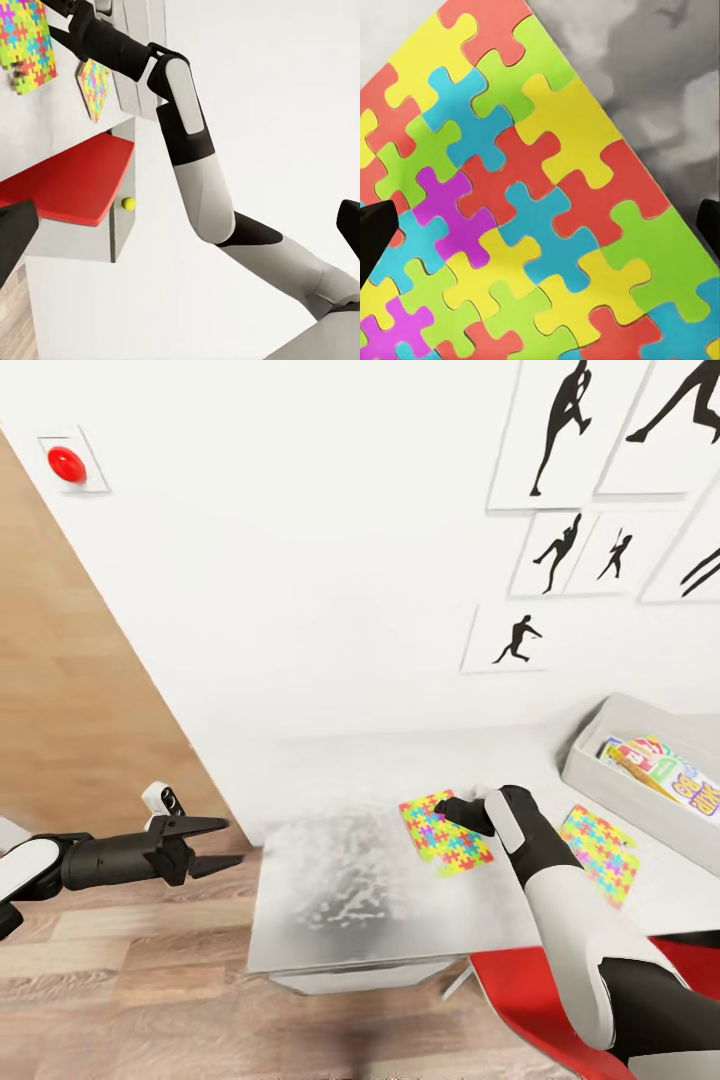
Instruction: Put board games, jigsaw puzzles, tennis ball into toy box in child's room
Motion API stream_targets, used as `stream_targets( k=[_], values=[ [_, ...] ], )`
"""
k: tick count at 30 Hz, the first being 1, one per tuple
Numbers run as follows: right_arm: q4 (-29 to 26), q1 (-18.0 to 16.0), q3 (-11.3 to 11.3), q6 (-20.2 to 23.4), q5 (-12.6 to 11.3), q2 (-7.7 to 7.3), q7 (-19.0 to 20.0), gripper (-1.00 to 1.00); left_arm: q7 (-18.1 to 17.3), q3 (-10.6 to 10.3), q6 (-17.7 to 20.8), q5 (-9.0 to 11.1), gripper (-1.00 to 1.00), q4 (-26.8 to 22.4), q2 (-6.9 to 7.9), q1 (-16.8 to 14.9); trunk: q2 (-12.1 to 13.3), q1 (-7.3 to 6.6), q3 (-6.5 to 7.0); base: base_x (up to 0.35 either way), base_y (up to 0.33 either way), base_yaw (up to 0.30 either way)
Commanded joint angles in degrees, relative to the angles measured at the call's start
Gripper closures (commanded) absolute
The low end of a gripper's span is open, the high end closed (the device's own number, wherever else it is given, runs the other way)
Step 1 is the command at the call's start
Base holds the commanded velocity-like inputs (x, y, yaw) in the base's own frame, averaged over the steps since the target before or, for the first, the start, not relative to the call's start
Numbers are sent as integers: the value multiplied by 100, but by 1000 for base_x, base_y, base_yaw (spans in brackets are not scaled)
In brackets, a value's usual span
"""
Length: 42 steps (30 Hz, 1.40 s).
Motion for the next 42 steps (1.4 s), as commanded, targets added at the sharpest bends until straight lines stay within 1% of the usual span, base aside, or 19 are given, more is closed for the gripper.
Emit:
stream_targets(
  k=[1, 16, 42],
  values=[
    [30, 0, -18, 15, -103, 8, -50, -100, -59, -21, -1, -29, -100, 7, 6, -14, -9, 4, -11, -80, 268, 0],
    [30, 0, 5, 15, -108, 8, -50, -100, -59, -21, 1, -29, -100, 16, 14, -15, -9, 4, -11, -71, 270, 0],
    [30, 0, 6, 15, -114, 17, -50, -100, -59, -21, 1, -29, -100, 16, 23, -13, -9, 4, -11, -3, 272, 0]
  ],
)
